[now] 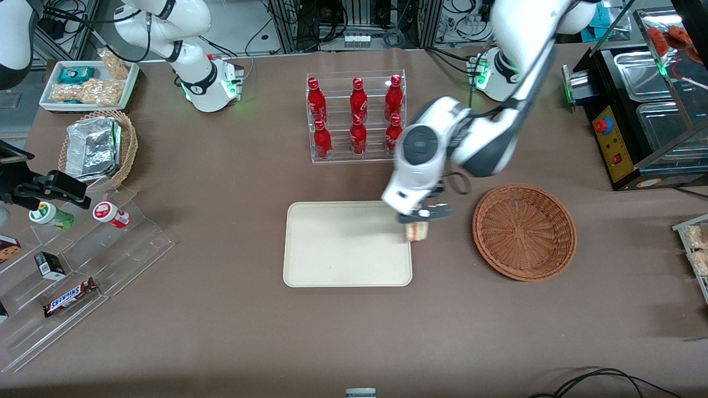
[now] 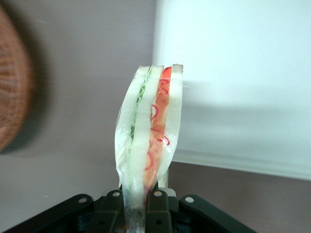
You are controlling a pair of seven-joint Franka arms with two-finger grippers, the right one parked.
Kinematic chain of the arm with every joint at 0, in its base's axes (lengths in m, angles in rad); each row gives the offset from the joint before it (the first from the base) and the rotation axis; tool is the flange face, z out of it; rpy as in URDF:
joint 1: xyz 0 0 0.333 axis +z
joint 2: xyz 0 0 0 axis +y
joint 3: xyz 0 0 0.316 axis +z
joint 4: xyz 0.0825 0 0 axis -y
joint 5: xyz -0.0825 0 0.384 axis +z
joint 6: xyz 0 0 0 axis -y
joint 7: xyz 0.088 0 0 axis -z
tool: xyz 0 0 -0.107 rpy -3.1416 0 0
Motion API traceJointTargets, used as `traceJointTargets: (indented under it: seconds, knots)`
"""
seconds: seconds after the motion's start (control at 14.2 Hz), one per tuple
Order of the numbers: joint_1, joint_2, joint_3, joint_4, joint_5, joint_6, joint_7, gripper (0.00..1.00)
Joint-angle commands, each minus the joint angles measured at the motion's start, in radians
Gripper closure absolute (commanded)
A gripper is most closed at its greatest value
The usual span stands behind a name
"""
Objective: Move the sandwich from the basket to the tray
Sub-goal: 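Lift the sandwich and carry it with the left gripper over the tray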
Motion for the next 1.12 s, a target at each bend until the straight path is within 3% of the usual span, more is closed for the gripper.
traceJointTargets:
  seconds: [0.0, 0.21, 0.28, 0.49, 0.77, 0.98, 1.05]
  knots:
    - [-0.054, 0.141, 0.015, 0.181, 0.02, -0.018, -0.005, 0.92]
    - [-0.119, 0.276, 0.018, 0.365, 0.02, -0.021, -0.008, 0.87]
    - [-0.125, 0.303, 0.018, 0.394, 0.021, -0.018, -0.014, 0.81]
    - [-0.139, 0.375, 0.02, 0.473, 0.021, -0.013, -0.018, 0.65]
    - [-0.14, 0.384, 0.02, 0.491, 0.021, -0.012, -0.048, 0.59]
    - [-0.139, 0.373, 0.021, 0.491, 0.021, -0.016, -0.08, 0.42]
    - [-0.137, 0.364, 0.024, 0.49, 0.025, -0.025, -0.08, 0.3]
